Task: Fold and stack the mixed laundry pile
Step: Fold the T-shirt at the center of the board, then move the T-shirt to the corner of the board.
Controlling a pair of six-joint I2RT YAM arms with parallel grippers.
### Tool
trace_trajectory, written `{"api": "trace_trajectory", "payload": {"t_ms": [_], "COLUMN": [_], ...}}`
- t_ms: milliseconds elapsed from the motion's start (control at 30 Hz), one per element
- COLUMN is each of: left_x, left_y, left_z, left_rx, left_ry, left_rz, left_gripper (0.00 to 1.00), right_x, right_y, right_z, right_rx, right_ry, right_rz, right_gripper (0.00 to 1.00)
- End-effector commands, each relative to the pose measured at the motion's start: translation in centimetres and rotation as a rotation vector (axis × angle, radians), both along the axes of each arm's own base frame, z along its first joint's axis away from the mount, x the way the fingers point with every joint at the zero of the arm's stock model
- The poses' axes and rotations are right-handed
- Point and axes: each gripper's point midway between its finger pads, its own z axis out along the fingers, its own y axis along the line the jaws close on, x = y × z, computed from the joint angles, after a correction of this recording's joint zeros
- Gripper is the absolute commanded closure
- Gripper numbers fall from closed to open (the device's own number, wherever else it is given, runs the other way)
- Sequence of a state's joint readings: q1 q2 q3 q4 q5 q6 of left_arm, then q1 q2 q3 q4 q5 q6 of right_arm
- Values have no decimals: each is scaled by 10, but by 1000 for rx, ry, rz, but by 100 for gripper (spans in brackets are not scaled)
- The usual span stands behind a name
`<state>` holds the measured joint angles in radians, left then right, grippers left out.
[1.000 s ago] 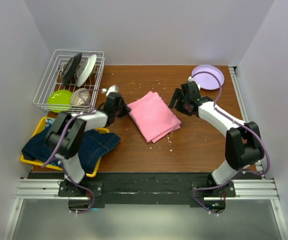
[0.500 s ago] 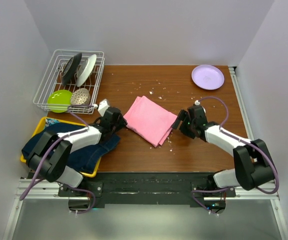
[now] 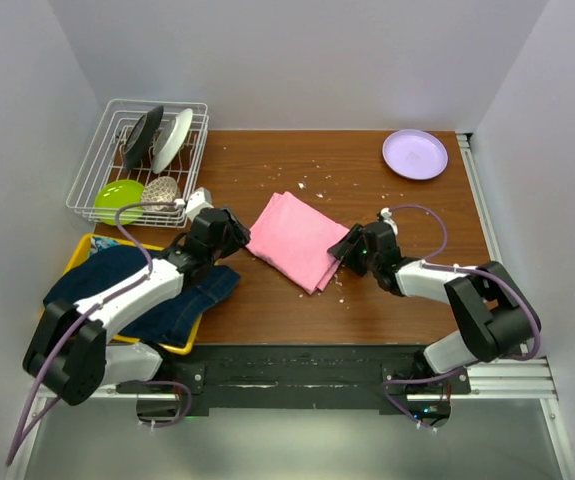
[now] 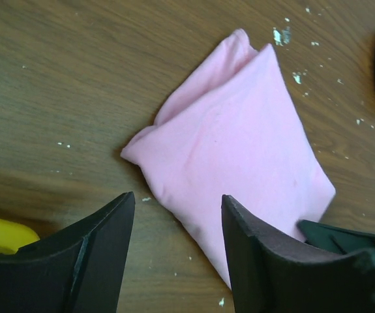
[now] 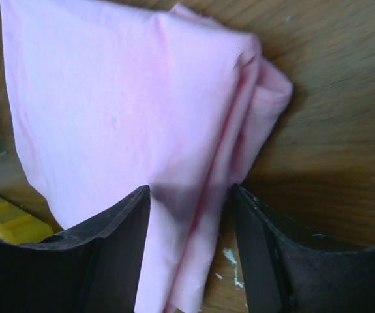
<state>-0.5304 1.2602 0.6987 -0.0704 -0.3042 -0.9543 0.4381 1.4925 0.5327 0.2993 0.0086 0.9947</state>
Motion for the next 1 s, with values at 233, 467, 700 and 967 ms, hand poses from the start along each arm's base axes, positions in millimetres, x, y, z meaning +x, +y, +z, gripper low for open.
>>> {"api": "trace_trajectory", "payload": {"t_ms": [233, 467, 700, 967], "left_x": [-16, -23, -32, -41], "left_y": [-1, -13, -17, -15], "left_z": [57, 80, 90, 90], "left_rx": [36, 38, 41, 62], "left_ry": [-99, -143, -165, -185], "left_rz": [-153, -270, -337, -376], "left_gripper": [39, 39, 40, 40], "right_x": [10, 66, 101, 123], "right_y": [-27, -78, -80, -114], "right_z": [-12, 25, 18, 30], "right_rx": [-180, -459, -619, -715], "right_ry": [65, 0, 47, -18], "right_rz": [-170, -165, -20, 53], "right_gripper": [78, 100, 100, 100]}}
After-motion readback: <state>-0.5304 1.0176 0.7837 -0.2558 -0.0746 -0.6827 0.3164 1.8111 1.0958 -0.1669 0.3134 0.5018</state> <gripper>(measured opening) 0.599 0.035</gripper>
